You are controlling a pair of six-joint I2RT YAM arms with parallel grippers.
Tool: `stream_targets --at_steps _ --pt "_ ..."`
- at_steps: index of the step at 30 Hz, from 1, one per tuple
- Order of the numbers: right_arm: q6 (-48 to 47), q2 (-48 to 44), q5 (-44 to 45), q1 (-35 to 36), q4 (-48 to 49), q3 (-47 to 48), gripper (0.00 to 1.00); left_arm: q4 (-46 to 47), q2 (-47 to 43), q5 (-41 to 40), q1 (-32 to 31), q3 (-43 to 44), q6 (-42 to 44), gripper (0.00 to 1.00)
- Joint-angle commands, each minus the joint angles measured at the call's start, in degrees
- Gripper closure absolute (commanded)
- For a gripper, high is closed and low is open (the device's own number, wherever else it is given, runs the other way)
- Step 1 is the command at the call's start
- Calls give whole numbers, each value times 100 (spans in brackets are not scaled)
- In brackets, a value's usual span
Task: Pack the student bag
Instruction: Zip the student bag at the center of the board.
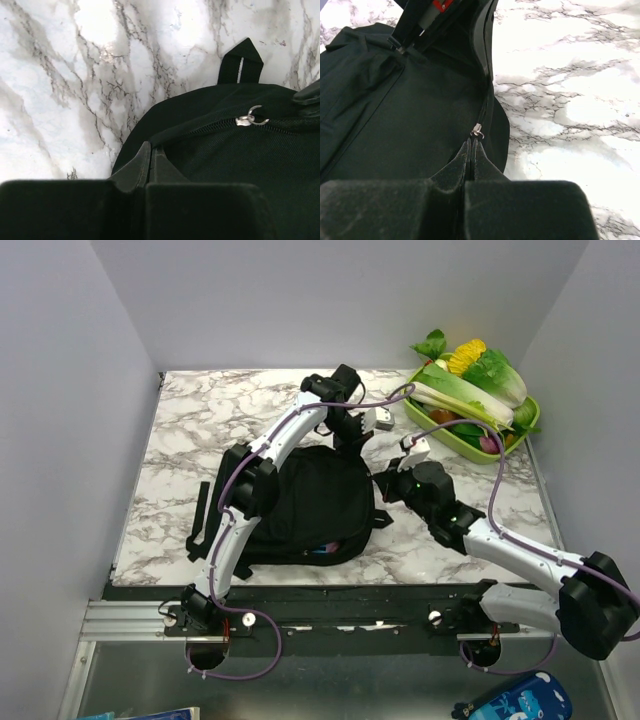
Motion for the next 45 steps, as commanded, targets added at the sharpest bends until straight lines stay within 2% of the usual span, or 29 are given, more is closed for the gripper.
stream_targets --at_steps 1,10,19,28,33,39,41,44,45 --pt "24 -422 -213 -23 18 -144 99 1022 38 -1137 49 -2 -592 100" --pt "217 -1020 -416 -22 -316 -495 100 1357 73 -1562 234 86 -849 100" --pt "533 -1513 -680 74 -650 -583 99 1910 108 -2536 392 95 -1393 100" --pt "780 -1303 -733 443 -685 -435 99 1973 231 -3328 620 174 -1666 100" --pt "727 -1241 -575 540 -712 -337 99 1771 337 -3689 998 245 -1841 100" --pt "666 -1162 -574 549 -685 -109 99 1700 179 -4067 1288 -80 -2105 100" --pt "648 -1083 -583 549 -677 -39 100 1674 144 -4058 1359 -81 -2272 95" --pt "639 -986 -662 549 -616 76 99 1621 82 -4172 1464 -90 -2500 77" --pt "656 -942 -714 549 -598 137 99 1604 82 -4225 1491 -63 -2597 77"
